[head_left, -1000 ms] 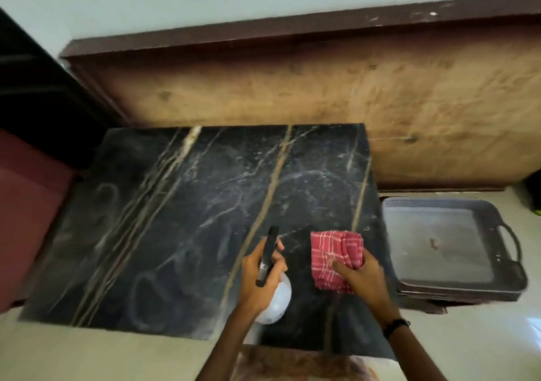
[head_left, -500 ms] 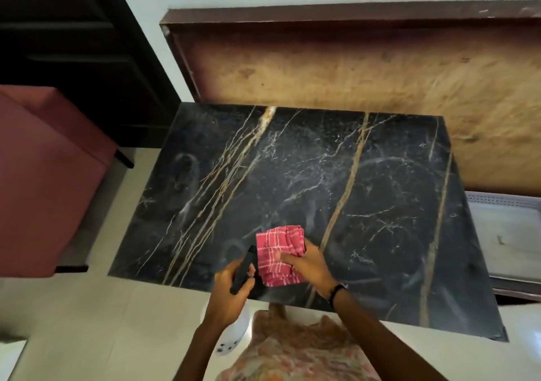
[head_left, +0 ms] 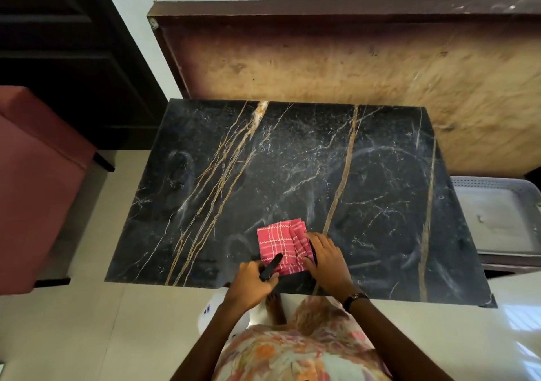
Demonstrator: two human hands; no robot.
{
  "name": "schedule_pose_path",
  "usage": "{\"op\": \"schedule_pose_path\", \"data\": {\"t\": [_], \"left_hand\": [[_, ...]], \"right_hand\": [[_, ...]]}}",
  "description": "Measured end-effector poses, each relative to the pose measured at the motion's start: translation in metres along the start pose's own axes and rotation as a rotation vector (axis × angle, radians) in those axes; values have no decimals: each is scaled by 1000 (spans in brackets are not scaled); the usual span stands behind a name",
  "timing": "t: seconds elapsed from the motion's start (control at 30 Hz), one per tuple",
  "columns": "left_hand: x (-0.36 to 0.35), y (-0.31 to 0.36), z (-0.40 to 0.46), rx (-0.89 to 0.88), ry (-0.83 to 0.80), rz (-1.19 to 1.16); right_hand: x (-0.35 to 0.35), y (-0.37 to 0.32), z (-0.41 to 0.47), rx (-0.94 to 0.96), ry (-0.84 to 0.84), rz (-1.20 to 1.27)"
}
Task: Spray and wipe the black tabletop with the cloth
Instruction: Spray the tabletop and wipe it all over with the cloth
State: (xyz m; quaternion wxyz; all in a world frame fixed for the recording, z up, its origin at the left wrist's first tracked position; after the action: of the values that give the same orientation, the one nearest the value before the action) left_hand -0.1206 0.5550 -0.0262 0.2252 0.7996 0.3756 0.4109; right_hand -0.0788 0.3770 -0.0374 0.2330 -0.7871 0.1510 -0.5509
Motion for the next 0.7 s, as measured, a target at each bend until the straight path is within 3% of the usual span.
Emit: {"op": "schedule_pose_path", "data": {"t": [0.7], "left_hand": [[13,8,25,79,32,139]], "right_hand": [[-12,8,1,-27,-51,-64]]}}
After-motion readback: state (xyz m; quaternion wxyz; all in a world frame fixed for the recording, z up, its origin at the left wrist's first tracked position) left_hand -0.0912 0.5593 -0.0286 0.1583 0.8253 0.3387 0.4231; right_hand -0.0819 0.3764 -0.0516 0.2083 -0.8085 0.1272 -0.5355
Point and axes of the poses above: each hand's wrist, its own z-axis towards the middle knuckle, its own x-axis out of the back of the hand, y = z × x, the point moved 9 cm from there along z, towards the middle knuckle, and after that the axes turned 2 degrees about -y, right-handed, at the moved point
